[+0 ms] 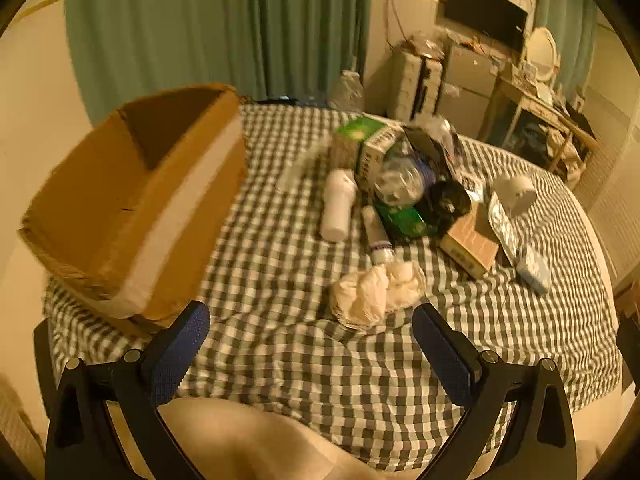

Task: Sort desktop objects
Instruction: 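Grasp the white lace cloth with the left gripper while the right grasps the blue tissue pack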

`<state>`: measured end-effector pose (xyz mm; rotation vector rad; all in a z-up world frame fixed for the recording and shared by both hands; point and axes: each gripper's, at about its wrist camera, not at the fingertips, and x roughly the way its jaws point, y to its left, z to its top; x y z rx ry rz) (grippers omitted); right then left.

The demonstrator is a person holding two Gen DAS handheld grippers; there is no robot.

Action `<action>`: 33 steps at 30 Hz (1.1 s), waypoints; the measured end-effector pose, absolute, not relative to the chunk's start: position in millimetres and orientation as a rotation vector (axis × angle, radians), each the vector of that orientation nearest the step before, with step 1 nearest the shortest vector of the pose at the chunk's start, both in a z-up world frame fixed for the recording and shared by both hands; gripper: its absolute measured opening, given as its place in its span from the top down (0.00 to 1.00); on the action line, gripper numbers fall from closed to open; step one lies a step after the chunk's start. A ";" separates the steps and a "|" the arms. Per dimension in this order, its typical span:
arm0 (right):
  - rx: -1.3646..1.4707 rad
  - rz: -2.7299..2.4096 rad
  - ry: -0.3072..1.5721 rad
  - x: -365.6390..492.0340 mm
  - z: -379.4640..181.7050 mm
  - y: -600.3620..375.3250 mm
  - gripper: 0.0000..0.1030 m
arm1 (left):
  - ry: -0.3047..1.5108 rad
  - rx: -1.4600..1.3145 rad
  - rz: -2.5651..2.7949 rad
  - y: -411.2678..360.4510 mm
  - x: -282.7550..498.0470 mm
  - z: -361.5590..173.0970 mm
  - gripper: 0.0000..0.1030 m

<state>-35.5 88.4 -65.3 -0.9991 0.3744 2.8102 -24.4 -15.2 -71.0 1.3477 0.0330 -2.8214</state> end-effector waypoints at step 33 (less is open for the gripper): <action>-1.447 2.532 0.558 -188.5 -191.4 200.9 0.00 | 0.157 1.697 -2.699 27.4 -119.0 -173.9 0.05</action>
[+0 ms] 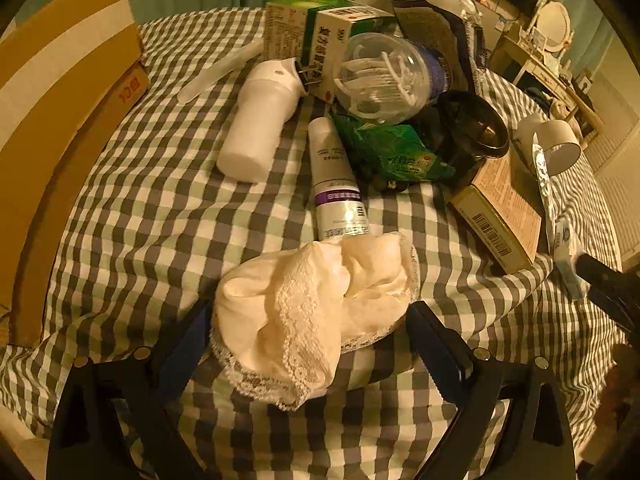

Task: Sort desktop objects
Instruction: 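Grasp the white lace cloth with the left gripper while the right grasps the blue tissue pack, then carry the lace cloth and tissue pack to the cardboard box and release both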

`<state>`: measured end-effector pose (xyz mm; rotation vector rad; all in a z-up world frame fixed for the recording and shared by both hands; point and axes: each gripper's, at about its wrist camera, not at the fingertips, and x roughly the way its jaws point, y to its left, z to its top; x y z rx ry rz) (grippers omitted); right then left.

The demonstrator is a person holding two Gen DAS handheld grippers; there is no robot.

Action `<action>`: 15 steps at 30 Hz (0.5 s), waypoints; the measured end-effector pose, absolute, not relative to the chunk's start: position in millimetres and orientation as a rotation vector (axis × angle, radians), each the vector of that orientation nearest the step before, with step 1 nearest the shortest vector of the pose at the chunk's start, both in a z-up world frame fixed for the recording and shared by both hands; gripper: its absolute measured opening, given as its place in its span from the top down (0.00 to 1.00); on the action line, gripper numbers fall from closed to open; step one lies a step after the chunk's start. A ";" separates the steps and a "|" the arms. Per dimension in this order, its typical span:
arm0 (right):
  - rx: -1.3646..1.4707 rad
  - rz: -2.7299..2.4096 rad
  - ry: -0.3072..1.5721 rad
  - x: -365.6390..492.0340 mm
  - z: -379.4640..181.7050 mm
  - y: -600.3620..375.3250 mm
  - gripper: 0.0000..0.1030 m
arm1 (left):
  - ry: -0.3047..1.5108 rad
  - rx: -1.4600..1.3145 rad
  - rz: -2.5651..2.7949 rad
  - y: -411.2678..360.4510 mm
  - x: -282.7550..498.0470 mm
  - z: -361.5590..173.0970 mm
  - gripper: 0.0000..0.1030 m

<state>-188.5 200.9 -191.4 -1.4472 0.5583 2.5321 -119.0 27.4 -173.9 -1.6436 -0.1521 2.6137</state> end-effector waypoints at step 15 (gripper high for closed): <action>-1.352 2.425 0.598 -179.9 -197.9 208.2 0.26 | -0.285 -1.625 2.555 7.0 -127.6 -171.6 0.59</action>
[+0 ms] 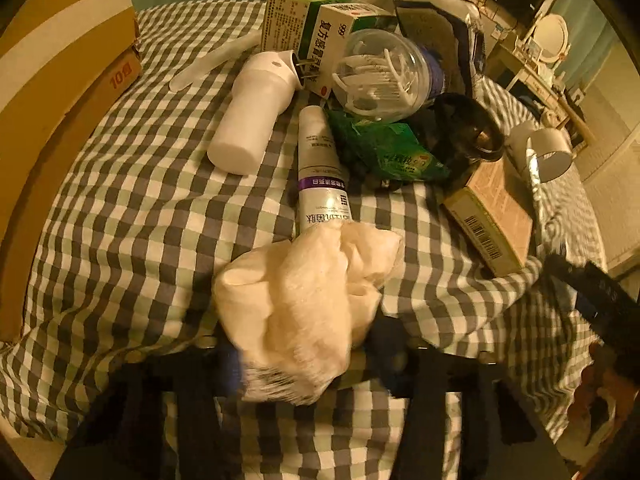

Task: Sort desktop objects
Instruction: 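Carry the lace cloth and tissue pack to the cardboard box and release both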

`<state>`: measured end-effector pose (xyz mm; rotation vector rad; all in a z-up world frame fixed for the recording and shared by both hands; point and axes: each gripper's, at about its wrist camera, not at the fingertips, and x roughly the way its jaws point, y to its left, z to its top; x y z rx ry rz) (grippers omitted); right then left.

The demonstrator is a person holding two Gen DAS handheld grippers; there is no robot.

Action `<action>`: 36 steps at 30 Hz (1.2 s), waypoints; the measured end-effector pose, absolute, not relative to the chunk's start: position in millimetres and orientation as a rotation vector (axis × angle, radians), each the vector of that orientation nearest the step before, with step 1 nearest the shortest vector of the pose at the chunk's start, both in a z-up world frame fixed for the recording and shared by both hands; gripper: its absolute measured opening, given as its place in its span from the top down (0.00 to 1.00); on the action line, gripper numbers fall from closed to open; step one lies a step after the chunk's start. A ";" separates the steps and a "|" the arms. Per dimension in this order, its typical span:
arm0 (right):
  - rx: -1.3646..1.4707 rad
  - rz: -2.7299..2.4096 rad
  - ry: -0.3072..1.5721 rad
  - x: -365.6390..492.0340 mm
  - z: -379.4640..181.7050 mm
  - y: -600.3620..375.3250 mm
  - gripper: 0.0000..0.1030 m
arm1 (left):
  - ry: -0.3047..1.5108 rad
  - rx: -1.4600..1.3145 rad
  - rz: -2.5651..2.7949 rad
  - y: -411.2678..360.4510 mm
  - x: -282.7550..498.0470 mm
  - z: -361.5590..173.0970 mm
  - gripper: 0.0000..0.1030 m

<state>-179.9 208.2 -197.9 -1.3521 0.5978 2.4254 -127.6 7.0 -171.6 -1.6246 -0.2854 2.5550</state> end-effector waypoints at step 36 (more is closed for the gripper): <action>-1.215 2.890 0.473 -74.1 -20.5 -2.0 0.26 | -0.249 -1.126 2.627 -76.7 -57.4 2.1 0.72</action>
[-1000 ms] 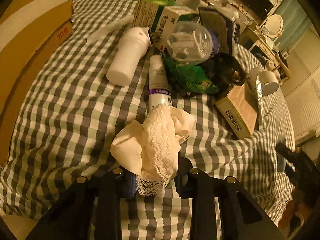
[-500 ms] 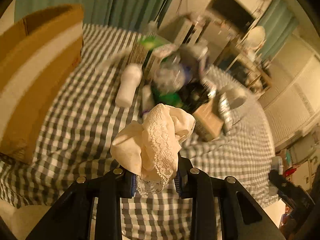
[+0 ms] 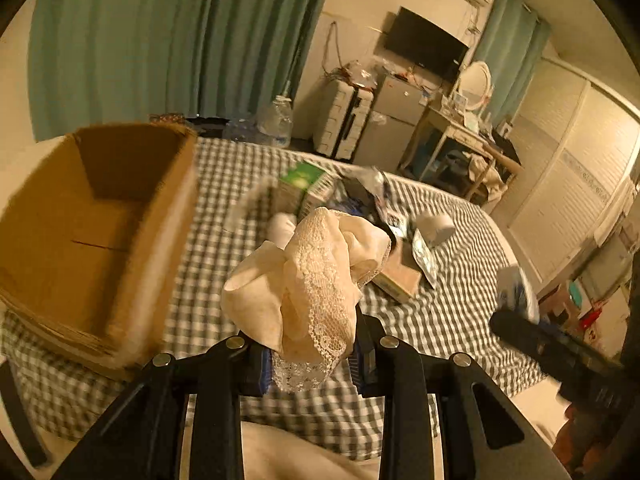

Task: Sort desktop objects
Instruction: 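Carry the lace cloth and tissue pack to the cardboard box and release both, then grasp the white cream tube with the left gripper while the right grasps the leaflet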

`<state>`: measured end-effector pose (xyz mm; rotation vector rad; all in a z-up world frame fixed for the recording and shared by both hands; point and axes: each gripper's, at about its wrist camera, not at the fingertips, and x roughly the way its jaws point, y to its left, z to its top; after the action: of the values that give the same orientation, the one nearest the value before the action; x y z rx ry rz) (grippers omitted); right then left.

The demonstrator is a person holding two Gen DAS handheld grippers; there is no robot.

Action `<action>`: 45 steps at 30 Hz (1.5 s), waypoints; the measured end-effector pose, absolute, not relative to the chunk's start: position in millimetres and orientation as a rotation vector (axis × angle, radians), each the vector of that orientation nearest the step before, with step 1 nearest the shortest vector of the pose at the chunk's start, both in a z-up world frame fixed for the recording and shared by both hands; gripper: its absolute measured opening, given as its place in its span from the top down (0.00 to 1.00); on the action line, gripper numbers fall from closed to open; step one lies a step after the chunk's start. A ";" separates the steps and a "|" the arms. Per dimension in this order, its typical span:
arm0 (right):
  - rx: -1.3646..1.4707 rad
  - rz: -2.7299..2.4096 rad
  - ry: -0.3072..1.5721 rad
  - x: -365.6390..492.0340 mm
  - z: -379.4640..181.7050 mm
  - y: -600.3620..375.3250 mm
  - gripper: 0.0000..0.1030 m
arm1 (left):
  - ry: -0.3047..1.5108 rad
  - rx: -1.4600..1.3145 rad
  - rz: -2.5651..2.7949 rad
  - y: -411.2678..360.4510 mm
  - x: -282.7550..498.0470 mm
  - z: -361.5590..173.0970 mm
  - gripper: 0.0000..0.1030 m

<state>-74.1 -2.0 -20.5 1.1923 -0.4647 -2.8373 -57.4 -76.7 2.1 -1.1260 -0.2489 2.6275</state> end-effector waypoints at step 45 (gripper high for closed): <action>1.056 -2.896 -0.617 -143.7 8.0 -43.1 0.07 | -0.311 -1.197 2.777 -188.7 -84.6 -7.3 0.00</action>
<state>-143.7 -43.1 8.0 1.0564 -0.6175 -2.8962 -84.6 -188.7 -7.3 -1.1965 -0.3110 2.7766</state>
